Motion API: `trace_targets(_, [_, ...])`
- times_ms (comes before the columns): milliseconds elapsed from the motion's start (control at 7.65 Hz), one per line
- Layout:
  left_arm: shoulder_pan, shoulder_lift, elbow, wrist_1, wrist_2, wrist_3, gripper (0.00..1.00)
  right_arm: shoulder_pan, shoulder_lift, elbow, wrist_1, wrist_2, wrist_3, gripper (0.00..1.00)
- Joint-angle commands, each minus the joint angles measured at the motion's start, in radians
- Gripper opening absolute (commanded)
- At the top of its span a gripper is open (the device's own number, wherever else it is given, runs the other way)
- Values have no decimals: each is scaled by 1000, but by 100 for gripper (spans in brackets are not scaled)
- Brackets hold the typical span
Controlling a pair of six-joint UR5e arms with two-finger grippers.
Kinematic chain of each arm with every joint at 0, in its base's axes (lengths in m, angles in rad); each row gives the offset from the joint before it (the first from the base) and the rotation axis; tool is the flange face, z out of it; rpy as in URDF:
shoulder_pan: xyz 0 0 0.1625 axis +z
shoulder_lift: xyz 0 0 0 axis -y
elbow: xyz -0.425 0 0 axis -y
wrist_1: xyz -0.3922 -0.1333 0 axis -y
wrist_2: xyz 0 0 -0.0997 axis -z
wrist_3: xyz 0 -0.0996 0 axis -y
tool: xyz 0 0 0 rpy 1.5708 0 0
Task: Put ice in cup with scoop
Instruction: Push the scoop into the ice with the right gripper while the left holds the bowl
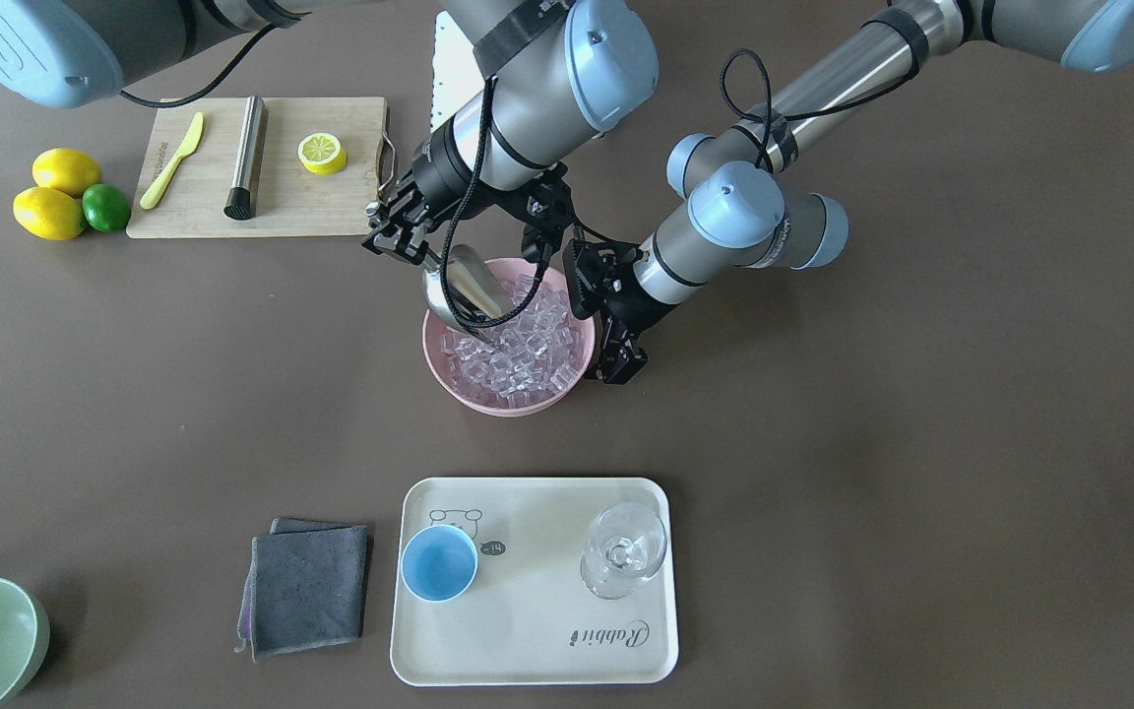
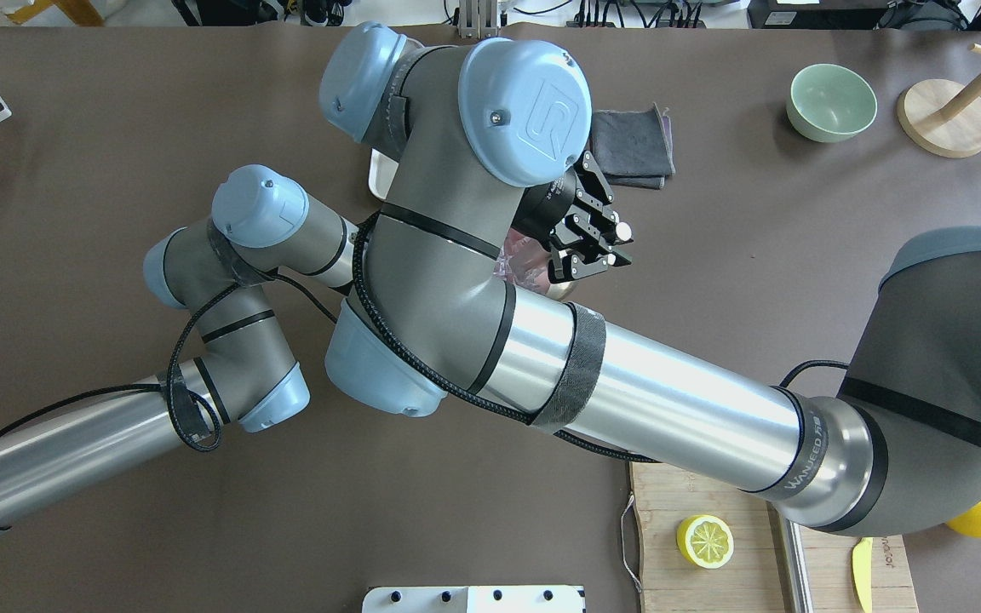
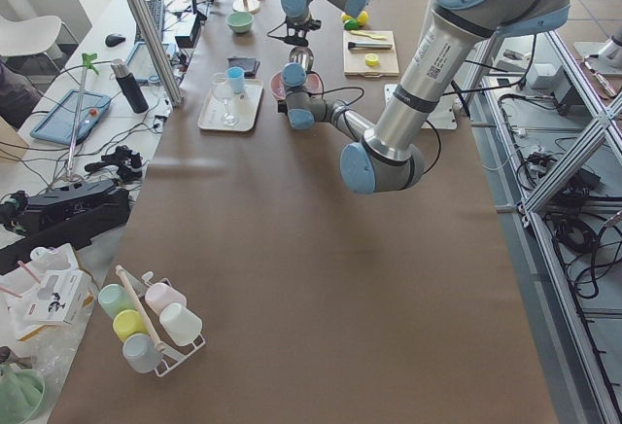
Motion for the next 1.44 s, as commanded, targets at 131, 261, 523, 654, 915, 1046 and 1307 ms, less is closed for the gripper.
trace_targets(131, [0, 0, 0, 0, 0, 0, 99, -1, -29, 13, -30, -30, -19, 0])
trace_targets(261, [0, 0, 0, 0, 0, 0, 99, -1, -34, 2, -5, -30, -13, 0])
trace_targets(523, [0, 0, 0, 0, 0, 0, 99, -1, -34, -18, 65, -18, -1, 0])
trace_targets(654, [0, 0, 0, 0, -1, 0, 99, -2, -43, -32, 108, -16, 31, 0])
trace_targets(915, [0, 0, 0, 0, -1, 0, 99, -16, -49, -41, 134, -14, 39, 0])
trace_targets(1046, [0, 0, 0, 0, 0, 0, 99, -16, -75, -32, 180, -14, 58, 0])
trace_targets(1307, [0, 0, 0, 0, 0, 0, 99, -16, -193, 132, 248, -5, 87, 0])
